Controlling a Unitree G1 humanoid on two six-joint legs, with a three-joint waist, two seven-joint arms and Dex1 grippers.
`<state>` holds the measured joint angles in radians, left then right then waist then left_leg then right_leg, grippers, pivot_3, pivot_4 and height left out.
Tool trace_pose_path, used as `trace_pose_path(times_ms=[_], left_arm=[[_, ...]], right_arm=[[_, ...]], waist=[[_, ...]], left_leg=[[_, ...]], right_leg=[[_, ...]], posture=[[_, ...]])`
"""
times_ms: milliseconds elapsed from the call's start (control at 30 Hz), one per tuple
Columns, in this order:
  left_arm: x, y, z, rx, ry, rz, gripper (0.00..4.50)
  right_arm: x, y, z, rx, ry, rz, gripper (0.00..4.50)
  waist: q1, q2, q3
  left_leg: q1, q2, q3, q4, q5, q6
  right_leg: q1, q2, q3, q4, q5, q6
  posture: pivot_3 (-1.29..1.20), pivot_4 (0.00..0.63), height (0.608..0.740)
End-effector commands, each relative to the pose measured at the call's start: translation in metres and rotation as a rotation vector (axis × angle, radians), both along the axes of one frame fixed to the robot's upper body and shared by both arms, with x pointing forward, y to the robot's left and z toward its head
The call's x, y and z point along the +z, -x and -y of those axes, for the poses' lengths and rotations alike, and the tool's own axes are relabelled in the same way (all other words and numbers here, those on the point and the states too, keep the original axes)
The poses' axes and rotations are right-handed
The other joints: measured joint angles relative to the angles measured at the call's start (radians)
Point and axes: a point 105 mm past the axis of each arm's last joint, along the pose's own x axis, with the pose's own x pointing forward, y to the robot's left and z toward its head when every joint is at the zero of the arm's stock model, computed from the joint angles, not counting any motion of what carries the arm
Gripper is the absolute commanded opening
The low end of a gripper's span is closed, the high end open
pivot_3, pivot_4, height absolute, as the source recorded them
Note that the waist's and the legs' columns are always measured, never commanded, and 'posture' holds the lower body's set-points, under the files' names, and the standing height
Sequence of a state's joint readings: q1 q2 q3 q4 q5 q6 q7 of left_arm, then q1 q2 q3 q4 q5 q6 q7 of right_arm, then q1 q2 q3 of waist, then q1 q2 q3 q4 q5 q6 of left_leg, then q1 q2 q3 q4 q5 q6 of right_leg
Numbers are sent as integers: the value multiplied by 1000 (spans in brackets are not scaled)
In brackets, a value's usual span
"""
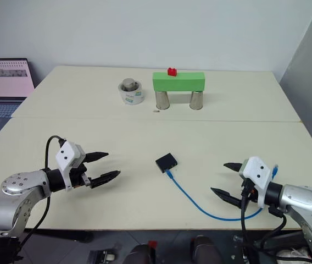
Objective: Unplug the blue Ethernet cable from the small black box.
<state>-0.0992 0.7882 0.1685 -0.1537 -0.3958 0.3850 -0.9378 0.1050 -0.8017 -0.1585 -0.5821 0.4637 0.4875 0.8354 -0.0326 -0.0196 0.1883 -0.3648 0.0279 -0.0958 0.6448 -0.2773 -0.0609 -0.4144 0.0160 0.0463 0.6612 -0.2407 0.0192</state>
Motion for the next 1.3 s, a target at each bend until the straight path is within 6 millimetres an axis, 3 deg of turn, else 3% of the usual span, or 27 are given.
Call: trace_pose_path(times_ms=[33, 367, 533, 633, 900, 1100, 1300], left_arm=[[14, 0, 4, -22, 13, 49, 4500], [3, 3, 6, -28, -36, 23, 4500], [-1, 10, 14, -77, -14, -44, 4500], [3, 13, 21, -121, 51, -78, 4500], [8, 10, 23, -151, 54, -77, 4500], [7, 11, 26, -159, 45, -73, 4500], [6, 13, 25, -150, 65, -86, 4500]], right_arm=[[9, -1, -1, 12, -11, 46, 4470], [4, -2, -17, 33, -57, 7, 4470], [-16, -11, -42, -3, -114, -41, 4470], [-31, -32, -62, -108, -153, -50, 4470], [-57, -39, -115, -72, -198, -117, 4470], [-70, -47, -126, -106, -172, -142, 4470], [-73, -51, -124, -130, -145, -134, 2952]], waist=[[0, 0, 0], [0, 0, 0], [-1, 0, 0], [-3, 0, 0], [-1, 0, 0], [-3, 0, 0], [-3, 0, 0]], left_leg=[[0, 0, 0, 0, 0, 0], [0, 0, 0, 0, 0, 0], [0, 0, 0, 0, 0, 0], [0, 1, 0, 0, 0, 0], [-2, 1, 0, -1, 0, 0], [-2, 1, 0, 0, 0, 0], [-1, 1, 0, 0, 0, 0]], right_leg=[[0, 0, 0, 0, 0, 0], [0, 0, 0, 0, 0, 0], [0, 0, 0, 0, 0, 0], [0, 0, 0, 1, 0, 0], [-4, 0, 0, 2, 0, -1], [-4, 0, 0, 2, 0, -1], [-4, 1, 0, 3, 0, -1]], posture=[[0, 150, 740], [0, 150, 740], [0, 150, 740], [0, 150, 740], [0, 150, 740], [0, 150, 740], [0, 150, 740]])
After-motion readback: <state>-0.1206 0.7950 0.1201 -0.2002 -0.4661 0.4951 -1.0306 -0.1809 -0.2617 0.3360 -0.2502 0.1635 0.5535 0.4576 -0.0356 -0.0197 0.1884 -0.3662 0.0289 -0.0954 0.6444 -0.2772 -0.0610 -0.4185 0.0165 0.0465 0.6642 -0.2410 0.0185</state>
